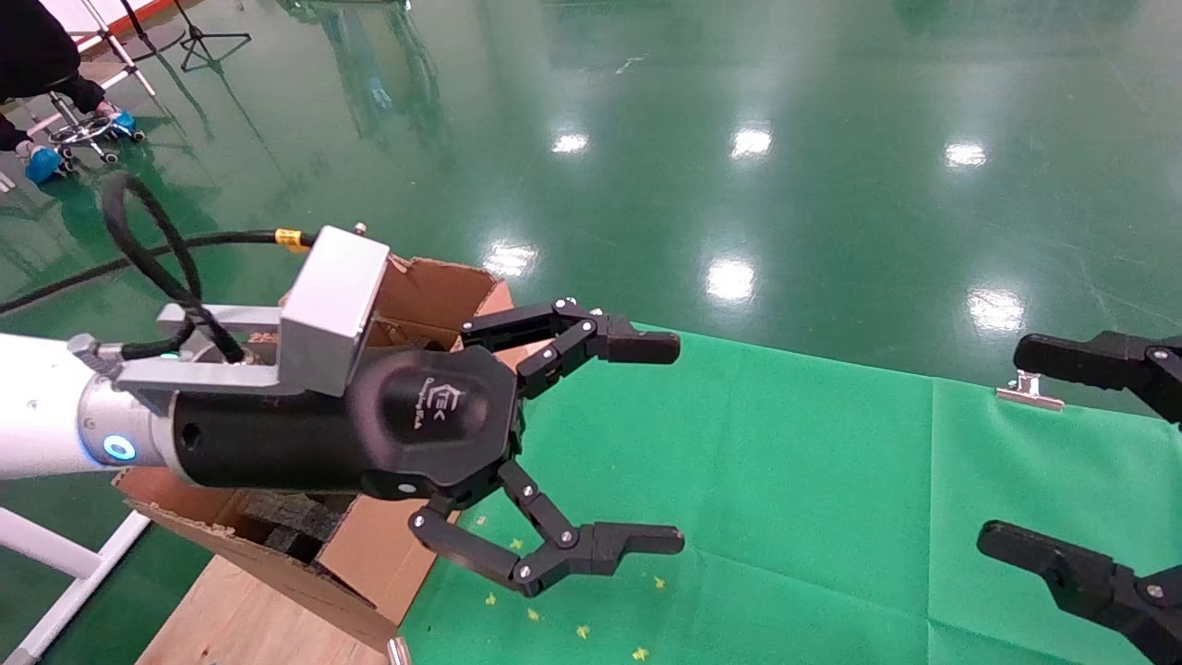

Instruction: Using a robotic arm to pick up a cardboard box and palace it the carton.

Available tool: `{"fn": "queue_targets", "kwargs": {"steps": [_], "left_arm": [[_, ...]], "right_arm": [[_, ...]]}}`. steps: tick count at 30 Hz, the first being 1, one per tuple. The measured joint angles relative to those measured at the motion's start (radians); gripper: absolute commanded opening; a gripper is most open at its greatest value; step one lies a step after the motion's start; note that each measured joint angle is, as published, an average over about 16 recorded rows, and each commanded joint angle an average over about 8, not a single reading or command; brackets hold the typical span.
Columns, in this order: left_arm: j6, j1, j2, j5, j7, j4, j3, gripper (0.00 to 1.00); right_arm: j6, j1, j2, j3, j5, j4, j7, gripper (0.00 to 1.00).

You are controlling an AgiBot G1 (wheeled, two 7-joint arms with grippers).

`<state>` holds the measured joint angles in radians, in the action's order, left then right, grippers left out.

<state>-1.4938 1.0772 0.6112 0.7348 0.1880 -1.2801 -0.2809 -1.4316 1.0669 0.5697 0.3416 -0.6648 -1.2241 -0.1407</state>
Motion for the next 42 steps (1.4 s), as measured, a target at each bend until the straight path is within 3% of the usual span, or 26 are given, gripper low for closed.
{"fn": "queue_targets", "kwargs": {"steps": [42], "left_arm": [[0.0,0.0,0.0,0.0,0.0,0.0,0.0,1.0]], "right_arm": [[0.0,0.0,0.0,0.0,0.0,0.0,0.0,1.0]]}}
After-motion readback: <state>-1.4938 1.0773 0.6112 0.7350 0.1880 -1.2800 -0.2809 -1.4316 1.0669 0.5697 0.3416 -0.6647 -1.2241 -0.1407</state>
